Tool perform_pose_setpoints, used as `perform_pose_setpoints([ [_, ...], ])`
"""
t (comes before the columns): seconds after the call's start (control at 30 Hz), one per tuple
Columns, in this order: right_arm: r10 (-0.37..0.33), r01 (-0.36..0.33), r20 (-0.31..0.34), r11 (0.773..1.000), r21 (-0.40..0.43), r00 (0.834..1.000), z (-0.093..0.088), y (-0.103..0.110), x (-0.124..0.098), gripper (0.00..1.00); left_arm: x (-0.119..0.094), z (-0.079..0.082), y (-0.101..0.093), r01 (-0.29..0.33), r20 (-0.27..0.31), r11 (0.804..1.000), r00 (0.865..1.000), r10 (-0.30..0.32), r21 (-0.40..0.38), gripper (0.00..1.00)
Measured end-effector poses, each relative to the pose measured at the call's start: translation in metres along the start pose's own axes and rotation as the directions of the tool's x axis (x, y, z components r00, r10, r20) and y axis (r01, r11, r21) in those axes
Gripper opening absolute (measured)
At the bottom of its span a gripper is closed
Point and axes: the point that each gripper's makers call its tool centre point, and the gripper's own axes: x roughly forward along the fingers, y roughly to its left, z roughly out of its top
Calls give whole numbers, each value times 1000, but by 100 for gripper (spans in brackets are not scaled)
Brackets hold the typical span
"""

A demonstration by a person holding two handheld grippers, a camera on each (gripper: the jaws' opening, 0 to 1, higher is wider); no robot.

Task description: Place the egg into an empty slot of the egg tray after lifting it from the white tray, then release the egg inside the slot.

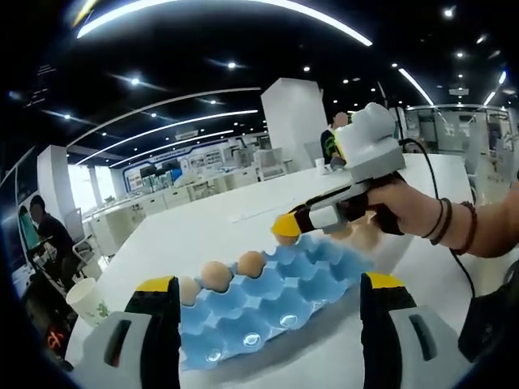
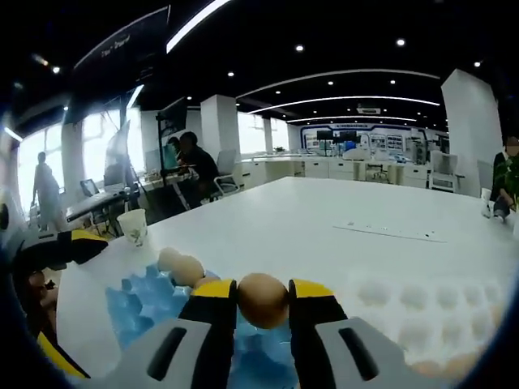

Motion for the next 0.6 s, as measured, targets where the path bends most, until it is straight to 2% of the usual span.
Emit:
perform_pose_setpoints([
  [0.17,34,-34,5,999,-12,999,-2,10,6,26,0,-1,0,1,-1,1000,1000,-1,-1,94],
  [0.6,33,-34,-40,999,-18,999,-21,11,16,26,5,-4,1,7,-8,1000,1000,-7,-8,94],
])
